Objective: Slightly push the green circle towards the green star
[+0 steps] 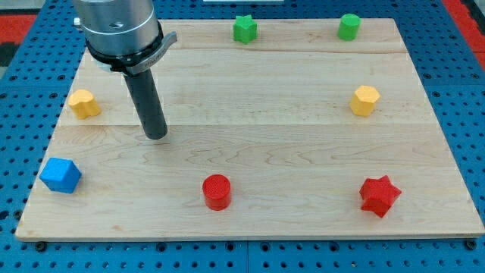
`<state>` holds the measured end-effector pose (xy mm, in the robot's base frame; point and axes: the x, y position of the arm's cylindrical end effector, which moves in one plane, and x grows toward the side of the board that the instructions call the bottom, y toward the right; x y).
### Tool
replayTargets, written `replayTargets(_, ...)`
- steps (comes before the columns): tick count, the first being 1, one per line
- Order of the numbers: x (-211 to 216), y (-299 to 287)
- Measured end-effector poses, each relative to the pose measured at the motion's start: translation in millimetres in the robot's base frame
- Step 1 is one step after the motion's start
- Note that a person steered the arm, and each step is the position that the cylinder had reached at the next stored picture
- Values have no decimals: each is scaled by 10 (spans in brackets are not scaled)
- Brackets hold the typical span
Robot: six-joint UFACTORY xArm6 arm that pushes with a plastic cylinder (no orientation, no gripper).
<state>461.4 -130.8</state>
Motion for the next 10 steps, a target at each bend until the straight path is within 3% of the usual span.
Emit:
replayTargets(4,-10,321)
replayTargets(6,-850,557)
replayTargets(7,-1439,1063)
replayTargets(8,-1500,2339)
replayTargets(9,-1840,3252)
replayTargets(10,-2278,3639)
